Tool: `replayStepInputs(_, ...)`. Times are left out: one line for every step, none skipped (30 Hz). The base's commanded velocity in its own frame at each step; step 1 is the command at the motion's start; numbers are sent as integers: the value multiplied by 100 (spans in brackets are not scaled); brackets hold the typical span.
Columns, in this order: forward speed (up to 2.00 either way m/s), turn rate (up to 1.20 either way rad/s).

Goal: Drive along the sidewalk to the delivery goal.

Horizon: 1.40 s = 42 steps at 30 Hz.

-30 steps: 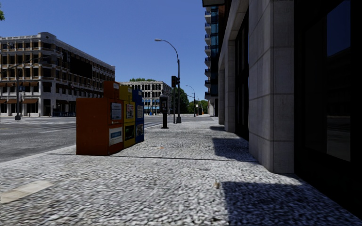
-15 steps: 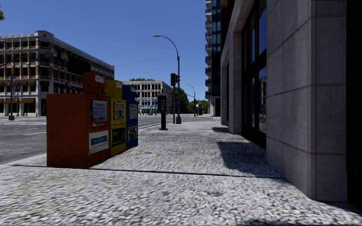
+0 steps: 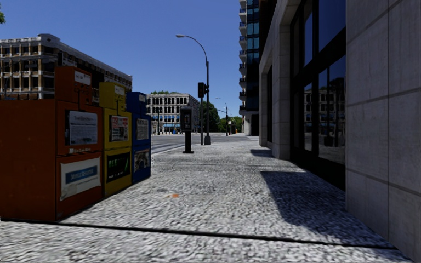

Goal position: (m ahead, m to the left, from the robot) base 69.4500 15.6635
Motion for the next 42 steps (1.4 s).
replayStepInputs(152, 0)
replayStepInputs(152, 0)
replayStepInputs(152, 0)
replayStepInputs(152, 0)
replayStepInputs(152, 0)
replayStepInputs(152, 0)
replayStepInputs(152, 0)
replayStepInputs(152, 0)
replayStepInputs(152, 0)
replayStepInputs(152, 0)
replayStepInputs(152, 0)
replayStepInputs(152, 0)
replayStepInputs(152, 0)
replayStepInputs(152, 0)
replayStepInputs(152, 0)
replayStepInputs(152, 0)
replayStepInputs(152, 0)
replayStepInputs(152, 0)
replayStepInputs(152, 0)
replayStepInputs(188, 0)
replayStepInputs(200, 0)
replayStepInputs(200, 0)
replayStepInputs(200, 0)
replayStepInputs(200, 0)
replayStepInputs(200, 0)
replayStepInputs(200, 0)
replayStepInputs(200, 0)
replayStepInputs(200, 0)
replayStepInputs(200, 0)
replayStepInputs(200, 0)
replayStepInputs(200, 0)
replayStepInputs(200, -120)
replayStepInputs(200, -120)
replayStepInputs(200, -120)
replayStepInputs(200, -120)
replayStepInputs(200, 0)
replayStepInputs(200, 0)
replayStepInputs(200, 0)
replayStepInputs(200, 0)
replayStepInputs(200, 0)
replayStepInputs(200, 0)
replayStepInputs(200, 0)
